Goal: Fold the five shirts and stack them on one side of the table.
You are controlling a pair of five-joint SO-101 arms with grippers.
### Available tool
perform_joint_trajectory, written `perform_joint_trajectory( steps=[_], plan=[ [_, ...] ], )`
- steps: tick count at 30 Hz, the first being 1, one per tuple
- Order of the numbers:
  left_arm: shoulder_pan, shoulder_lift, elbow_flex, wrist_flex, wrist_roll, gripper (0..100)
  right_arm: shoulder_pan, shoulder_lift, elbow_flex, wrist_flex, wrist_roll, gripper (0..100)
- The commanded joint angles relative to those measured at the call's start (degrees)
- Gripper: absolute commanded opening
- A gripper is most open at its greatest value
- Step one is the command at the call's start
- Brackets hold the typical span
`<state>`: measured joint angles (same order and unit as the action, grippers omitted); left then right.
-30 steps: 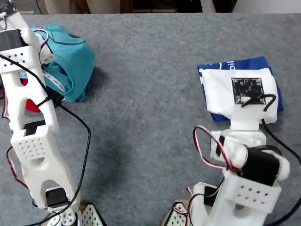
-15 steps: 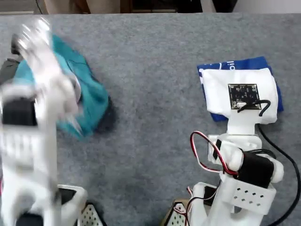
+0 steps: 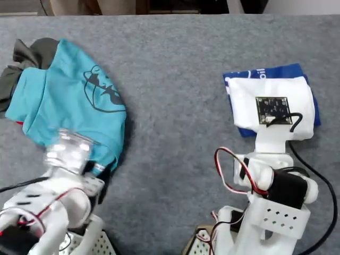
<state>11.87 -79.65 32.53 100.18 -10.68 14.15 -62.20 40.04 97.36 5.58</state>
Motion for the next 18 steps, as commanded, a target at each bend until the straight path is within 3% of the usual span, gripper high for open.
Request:
perform_joint_trajectory(
  steps=[1,4,7,11,18],
  plan=[
    [-24.5,2.4,-1.8,-4.9,4.4,28,-0.6,-0.2,0.0,-1.0,-0.2,0.5],
    [-40.3,7.2,5.8,-18.5,5.8,27,-0.6,-0.2,0.0,-1.1,-0.2,0.5],
    [-49.3,14.1,15.3,-32.4,7.7,27,-0.6,-0.2,0.1,-1.1,-0.2,0.5],
    [-51.9,25.5,23.1,-44.2,9.4,27,-0.6,-0.2,0.1,-1.1,-0.2,0.5],
    [-49.4,49.0,20.3,-56.1,24.5,27,-0.6,-0.2,0.1,-1.1,-0.2,0.6]
  ],
)
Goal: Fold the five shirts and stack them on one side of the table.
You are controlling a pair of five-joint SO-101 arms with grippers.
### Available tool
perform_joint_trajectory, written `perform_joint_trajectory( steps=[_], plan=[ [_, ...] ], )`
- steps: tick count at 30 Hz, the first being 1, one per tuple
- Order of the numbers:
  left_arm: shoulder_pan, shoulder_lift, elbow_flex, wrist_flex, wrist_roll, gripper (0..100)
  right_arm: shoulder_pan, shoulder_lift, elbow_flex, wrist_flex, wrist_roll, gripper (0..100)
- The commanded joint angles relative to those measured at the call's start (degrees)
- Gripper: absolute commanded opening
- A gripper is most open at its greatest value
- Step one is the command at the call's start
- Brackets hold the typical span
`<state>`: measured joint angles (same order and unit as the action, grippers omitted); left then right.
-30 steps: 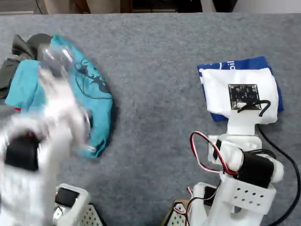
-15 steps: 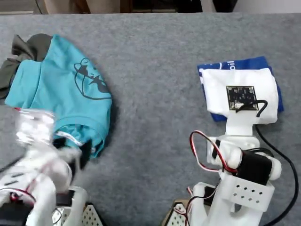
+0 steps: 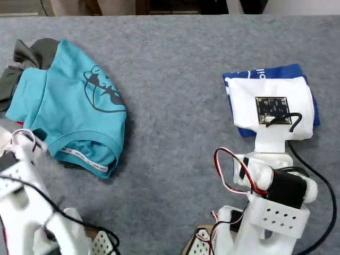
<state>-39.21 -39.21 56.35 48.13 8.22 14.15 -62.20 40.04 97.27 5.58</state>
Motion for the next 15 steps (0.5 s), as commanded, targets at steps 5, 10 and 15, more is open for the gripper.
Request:
perform_joint_trajectory(
  steps=[5,10,15],
  plan=[
    [10.6,26.3,-12.2,-4.3,6.2,20,-0.6,-0.2,0.1,-1.0,-0.2,0.5],
    [12.3,27.8,-22.9,10.2,6.0,3,-0.6,-0.2,1.2,-1.2,-0.2,0.6],
    [15.7,11.4,-30.2,22.6,0.1,2,-1.9,-0.1,5.0,-3.7,-0.2,0.8]
  ],
)
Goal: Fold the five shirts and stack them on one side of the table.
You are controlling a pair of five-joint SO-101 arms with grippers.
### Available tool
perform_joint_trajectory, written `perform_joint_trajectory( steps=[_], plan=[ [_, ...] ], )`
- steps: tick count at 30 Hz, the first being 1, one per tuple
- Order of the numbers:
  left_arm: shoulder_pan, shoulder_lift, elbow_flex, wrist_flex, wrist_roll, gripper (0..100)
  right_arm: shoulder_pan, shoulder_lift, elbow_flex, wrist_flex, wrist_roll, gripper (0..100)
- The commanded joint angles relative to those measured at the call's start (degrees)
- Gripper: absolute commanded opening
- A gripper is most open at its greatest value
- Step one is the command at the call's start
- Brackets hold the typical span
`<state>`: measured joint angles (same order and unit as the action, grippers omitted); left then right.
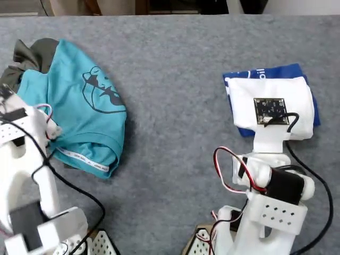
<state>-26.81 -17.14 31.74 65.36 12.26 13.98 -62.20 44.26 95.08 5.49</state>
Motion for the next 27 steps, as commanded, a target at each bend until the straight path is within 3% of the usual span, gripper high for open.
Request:
perform_joint_trajectory(
  steps=[1,5,11,15,21,27],
  plan=[
    [5.2,-15.4,-6.7,7.3,-6.2,2,-2.6,-0.1,0.8,-1.6,-0.1,0.7],
    [18.5,-35.4,-11.9,16.9,-14.4,2,-7.5,-0.1,0.9,-1.7,-0.1,0.7],
    [35.6,-51.6,-25.7,21.5,-10.6,2,-10.9,-0.1,1.3,-2.5,-0.1,0.9],
    [42.6,-49.4,-34.4,21.6,-9.1,2,-10.9,-0.1,1.3,-2.5,-0.1,0.9],
    [61.5,-35.4,-34.0,20.7,-0.8,2,-10.8,-0.1,1.3,-2.5,-0.1,0.9],
    [77.3,-19.2,-33.9,16.7,-2.5,2,-10.6,-0.1,1.3,-2.5,-0.1,0.9]
  ],
)
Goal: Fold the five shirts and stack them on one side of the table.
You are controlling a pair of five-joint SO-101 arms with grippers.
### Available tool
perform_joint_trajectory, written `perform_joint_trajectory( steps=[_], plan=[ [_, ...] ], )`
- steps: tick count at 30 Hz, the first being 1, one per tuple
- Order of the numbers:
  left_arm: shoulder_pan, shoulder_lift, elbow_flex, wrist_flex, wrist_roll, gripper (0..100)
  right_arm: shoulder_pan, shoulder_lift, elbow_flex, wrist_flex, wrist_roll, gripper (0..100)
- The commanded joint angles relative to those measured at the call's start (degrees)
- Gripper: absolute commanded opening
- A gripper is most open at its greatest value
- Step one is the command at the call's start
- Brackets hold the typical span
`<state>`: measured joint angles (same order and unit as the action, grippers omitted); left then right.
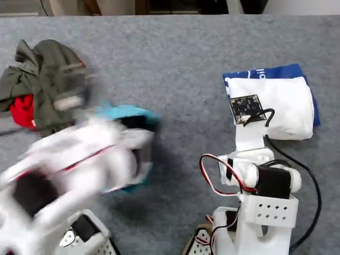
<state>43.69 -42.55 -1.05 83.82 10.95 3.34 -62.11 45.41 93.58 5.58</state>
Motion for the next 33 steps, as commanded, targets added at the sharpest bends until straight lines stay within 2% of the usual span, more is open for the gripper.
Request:
perform_joint_trajectory(
  steps=[1,4,8,12,13,15,20,22,25,27,30,33],
  plan=[
    [8.8,8.2,-0.8,-1.7,-2.7,2,0.1,-0.2,0.1,-1.0,-0.2,0.9],
    [14.0,13.3,-1.4,0.6,-7.6,2,1.7,-0.2,-0.1,-1.1,-0.2,1.0],
    [12.2,14.4,-6.5,5.1,-9.3,4,8.3,-0.2,-0.3,-2.8,-0.2,4.3],
    [12.3,12.8,-14.5,17.1,-8.5,25,11.8,-0.2,-1.7,-1.5,-1.8,24.5],
    [12.0,12.4,-15.0,17.2,-6.9,30,11.7,-0.1,-2.2,-1.2,-2.0,29.5],
    [10.2,10.0,-16.1,17.1,-3.8,31,9.5,0.1,-2.5,-1.0,-2.2,36.4],
    [0.1,2.9,-14.7,17.1,-3.6,31,0.5,0.3,-3.0,-2.0,-2.5,37.5],
    [-7.0,0.9,-13.6,17.1,-4.2,31,-2.0,1.1,-5.0,-2.4,-2.5,37.5],
    [-24.8,-4.6,-10.6,17.1,-9.3,30,-4.6,6.4,-10.9,-2.0,-2.3,37.4],
    [-36.9,-7.7,-6.9,17.1,-12.4,25,-6.7,12.4,-15.5,-1.1,-2.3,35.3],
    [-51.7,-11.4,2.9,17.0,-18.6,17,-12.4,22.7,-22.8,0.2,-2.5,27.3],
    [-61.9,-13.5,13.1,16.9,-23.4,17,-21.1,31.5,-29.1,0.4,-2.5,17.8]
  ],
)
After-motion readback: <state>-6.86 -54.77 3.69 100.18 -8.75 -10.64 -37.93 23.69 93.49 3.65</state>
